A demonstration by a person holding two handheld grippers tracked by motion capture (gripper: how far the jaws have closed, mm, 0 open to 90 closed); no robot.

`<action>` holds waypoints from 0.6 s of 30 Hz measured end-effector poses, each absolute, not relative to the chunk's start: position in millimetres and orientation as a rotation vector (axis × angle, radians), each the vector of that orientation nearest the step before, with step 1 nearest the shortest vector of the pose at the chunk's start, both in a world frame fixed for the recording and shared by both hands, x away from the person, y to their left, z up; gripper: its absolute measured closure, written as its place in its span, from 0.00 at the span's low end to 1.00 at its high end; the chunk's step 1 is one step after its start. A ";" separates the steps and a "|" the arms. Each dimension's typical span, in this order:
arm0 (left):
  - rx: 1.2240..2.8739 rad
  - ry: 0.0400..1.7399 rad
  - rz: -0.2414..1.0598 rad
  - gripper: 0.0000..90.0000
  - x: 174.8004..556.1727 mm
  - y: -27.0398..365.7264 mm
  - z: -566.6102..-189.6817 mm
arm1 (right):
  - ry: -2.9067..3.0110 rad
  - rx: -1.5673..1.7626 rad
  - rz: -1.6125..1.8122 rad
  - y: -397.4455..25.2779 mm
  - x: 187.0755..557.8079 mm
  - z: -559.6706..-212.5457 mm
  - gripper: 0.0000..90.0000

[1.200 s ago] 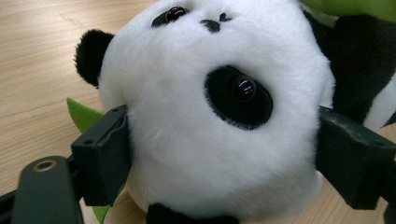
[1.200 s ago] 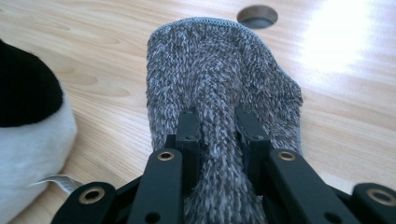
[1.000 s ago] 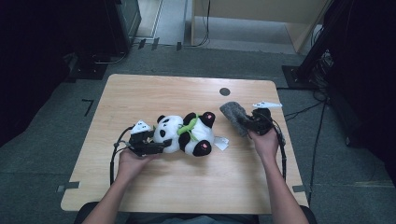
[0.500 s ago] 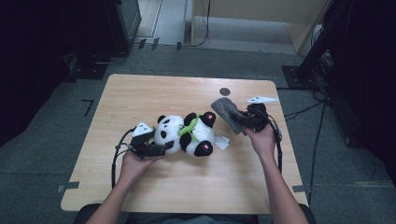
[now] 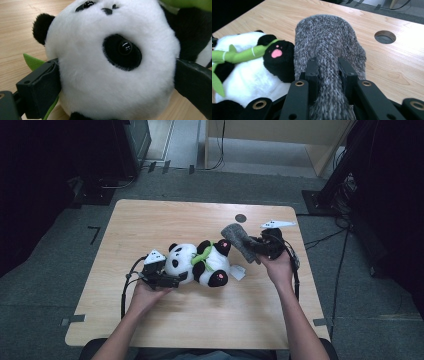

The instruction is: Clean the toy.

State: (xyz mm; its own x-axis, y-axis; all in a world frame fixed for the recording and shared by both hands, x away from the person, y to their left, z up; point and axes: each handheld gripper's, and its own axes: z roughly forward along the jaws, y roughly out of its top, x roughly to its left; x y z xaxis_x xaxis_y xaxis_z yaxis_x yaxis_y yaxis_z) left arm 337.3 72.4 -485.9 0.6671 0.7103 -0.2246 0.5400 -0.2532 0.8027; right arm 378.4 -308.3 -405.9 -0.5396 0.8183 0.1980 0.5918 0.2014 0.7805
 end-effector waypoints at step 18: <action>1.931 0.998 0.266 0.17 332.2 72.0 -484.0 | 2.256 1.242 1.302 -286.8 380.6 -370.7 0.82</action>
